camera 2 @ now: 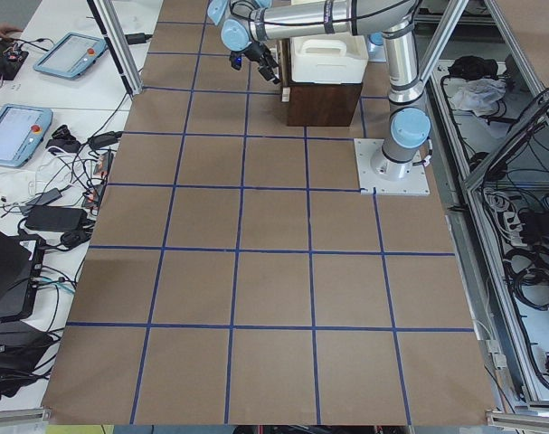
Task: Put scissors in drawer and close it
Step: 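Push the drawer shut with the left gripper, away from the robot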
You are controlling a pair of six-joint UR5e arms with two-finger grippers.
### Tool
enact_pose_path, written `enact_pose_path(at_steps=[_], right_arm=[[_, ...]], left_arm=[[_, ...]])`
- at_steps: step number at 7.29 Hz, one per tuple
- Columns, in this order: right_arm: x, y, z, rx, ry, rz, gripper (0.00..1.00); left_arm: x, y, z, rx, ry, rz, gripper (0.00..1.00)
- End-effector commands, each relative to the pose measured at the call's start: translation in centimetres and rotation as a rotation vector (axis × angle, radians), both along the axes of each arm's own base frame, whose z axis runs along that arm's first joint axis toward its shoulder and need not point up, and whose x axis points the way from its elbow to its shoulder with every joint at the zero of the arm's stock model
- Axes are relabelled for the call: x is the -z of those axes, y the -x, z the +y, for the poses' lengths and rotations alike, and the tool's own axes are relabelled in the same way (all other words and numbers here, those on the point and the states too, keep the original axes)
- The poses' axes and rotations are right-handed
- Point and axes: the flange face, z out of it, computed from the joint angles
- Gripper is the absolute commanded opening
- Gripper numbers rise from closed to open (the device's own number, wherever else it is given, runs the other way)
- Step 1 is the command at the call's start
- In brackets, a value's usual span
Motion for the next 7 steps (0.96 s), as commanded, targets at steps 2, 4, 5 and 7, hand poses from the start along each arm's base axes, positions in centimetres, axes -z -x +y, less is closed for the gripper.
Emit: enact_pose_path(at_steps=[2, 4, 5, 7], right_arm=[[0.0, 0.0, 0.0, -0.001, -0.001, 0.001, 1.00], [0.0, 0.0, 0.1, -0.001, -0.001, 0.001, 1.00], [0.0, 0.0, 0.1, -0.001, 0.000, 0.002, 1.00], [-0.1, 0.0, 0.1, -0.002, 0.001, 0.002, 1.00]], left_arm=[[0.7, -0.3, 1.5, -0.002, -0.043, -0.010, 1.00], [0.9, -0.4, 1.8, -0.002, -0.056, -0.013, 1.00], [0.9, -0.3, 2.0, -0.001, -0.065, -0.014, 1.00], [0.6, -0.4, 2.3, -0.005, -0.080, -0.011, 1.00]])
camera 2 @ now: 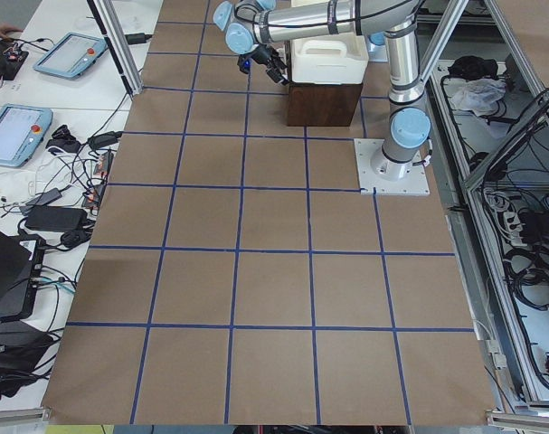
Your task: Put scissors in drawer and close it
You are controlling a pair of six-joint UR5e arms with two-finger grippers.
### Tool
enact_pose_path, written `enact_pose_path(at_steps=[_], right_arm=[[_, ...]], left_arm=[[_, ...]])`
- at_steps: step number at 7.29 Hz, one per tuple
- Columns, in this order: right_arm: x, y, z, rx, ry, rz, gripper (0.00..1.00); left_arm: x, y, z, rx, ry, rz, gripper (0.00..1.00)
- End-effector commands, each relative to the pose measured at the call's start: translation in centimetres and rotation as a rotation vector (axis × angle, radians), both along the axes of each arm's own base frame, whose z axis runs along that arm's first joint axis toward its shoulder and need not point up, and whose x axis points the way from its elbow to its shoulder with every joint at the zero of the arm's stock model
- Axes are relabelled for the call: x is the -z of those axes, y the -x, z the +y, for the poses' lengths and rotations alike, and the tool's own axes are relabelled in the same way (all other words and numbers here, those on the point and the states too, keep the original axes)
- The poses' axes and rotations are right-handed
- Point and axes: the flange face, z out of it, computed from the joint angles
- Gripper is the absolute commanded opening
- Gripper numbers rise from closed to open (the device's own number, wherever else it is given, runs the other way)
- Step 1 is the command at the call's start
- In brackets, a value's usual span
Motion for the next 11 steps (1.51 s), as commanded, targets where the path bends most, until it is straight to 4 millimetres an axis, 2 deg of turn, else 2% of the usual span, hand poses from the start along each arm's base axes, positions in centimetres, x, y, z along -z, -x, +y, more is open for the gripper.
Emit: enact_pose_path(at_steps=[1, 3, 5, 6, 7, 9, 11], right_arm=[[0.0, -0.1, 0.0, -0.002, 0.000, 0.000, 1.00], [-0.1, 0.0, 0.1, 0.000, 0.001, 0.002, 1.00], [0.0, -0.1, 0.0, -0.002, 0.000, 0.002, 1.00], [0.0, 0.0, 0.0, 0.000, 0.000, 0.002, 1.00], [0.0, 0.0, 0.0, 0.000, 0.000, 0.002, 1.00], [0.0, 0.0, 0.0, 0.000, 0.000, 0.002, 1.00], [0.0, 0.0, 0.0, 0.000, 0.000, 0.002, 1.00]], left_arm=[[-0.2, 0.0, 0.3, -0.009, -0.016, 0.007, 1.00], [-0.8, -0.1, 0.7, -0.009, -0.028, 0.004, 1.00], [-0.9, -0.2, 0.4, 0.001, -0.011, 0.011, 1.00], [-2.4, -1.3, -1.6, -0.018, 0.069, 0.031, 1.00], [-3.8, -2.7, -2.7, -0.042, 0.110, 0.044, 1.00], [-7.3, -3.5, -2.9, -0.039, 0.205, 0.055, 1.00], [-14.0, -8.8, -4.4, -0.083, 0.387, 0.045, 1.00]])
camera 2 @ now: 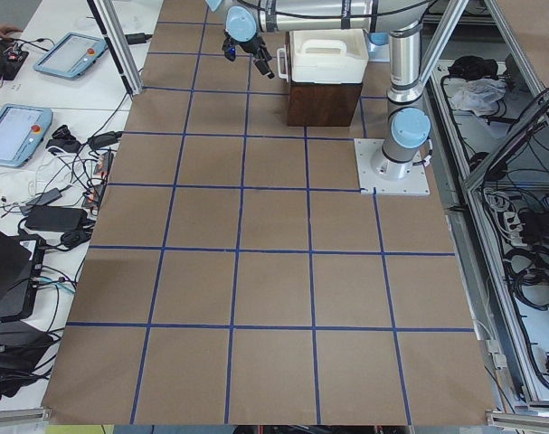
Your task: Put scissors in drawer and close it
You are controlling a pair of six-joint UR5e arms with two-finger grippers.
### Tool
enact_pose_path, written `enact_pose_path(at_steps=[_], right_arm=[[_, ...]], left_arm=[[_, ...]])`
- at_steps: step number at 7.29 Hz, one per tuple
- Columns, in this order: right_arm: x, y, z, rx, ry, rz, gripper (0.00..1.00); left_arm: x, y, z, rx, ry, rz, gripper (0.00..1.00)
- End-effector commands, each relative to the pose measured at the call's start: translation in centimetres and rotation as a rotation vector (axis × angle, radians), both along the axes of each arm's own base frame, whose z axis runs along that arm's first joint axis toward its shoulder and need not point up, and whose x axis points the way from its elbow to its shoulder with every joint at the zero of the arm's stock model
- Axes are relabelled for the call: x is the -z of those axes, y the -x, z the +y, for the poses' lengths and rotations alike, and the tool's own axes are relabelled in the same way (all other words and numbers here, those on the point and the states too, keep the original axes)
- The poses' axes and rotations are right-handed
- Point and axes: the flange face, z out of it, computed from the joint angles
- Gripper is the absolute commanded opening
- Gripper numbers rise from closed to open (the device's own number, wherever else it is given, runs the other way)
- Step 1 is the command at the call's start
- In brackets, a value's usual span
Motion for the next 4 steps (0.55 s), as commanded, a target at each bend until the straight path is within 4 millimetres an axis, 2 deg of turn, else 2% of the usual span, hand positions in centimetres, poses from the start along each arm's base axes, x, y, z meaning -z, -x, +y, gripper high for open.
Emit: enact_pose_path(at_steps=[1, 2, 4], right_arm=[[0.0, 0.0, 0.0, 0.000, 0.000, 0.000, 1.00], [0.0, -0.1, 0.0, -0.002, 0.001, -0.002, 1.00], [0.0, 0.0, 0.0, 0.000, 0.001, 0.000, 1.00]], left_arm=[[-7.0, -4.7, -1.2, -0.025, 0.250, 0.005, 1.00], [-9.1, -5.8, -1.2, -0.001, 0.368, -0.081, 1.00], [-11.5, -6.0, 2.0, 0.012, 0.425, -0.087, 1.00]])
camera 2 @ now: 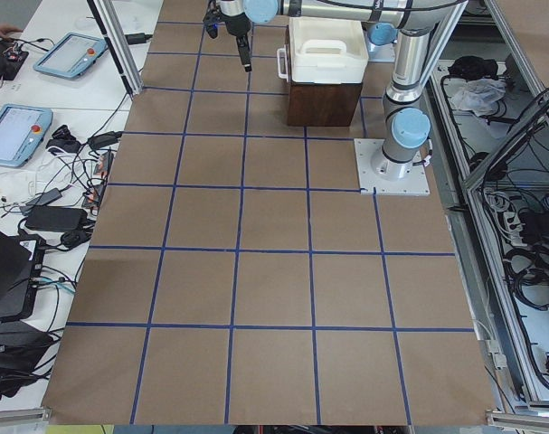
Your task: Put scissors in drawer and close it
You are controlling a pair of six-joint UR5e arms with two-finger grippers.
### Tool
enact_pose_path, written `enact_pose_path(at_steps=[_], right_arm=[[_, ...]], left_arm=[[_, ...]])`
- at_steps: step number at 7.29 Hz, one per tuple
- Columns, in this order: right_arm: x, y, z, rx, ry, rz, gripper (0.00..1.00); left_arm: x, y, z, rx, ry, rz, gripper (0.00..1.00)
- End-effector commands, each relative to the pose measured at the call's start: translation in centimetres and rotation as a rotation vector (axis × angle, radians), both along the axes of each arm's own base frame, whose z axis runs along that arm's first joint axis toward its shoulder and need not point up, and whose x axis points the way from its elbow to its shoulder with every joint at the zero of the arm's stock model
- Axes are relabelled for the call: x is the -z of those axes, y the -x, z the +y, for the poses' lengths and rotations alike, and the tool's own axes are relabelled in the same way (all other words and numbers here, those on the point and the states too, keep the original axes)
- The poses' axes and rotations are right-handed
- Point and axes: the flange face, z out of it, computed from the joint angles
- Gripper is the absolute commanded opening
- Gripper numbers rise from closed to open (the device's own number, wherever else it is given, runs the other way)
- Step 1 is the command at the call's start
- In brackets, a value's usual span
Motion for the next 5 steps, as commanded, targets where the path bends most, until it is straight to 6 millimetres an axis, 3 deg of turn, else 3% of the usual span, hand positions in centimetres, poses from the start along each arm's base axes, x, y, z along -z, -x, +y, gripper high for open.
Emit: enact_pose_path(at_steps=[1, 5], right_arm=[[0.0, 0.0, 0.0, 0.000, 0.001, -0.001, 1.00], [0.0, 0.0, 0.0, 0.000, 0.001, -0.001, 1.00]], left_arm=[[-2.1, -0.2, 3.9, 0.033, 0.071, -0.011, 1.00], [-3.2, 0.1, 5.1, 0.097, 0.156, 0.002, 1.00]])
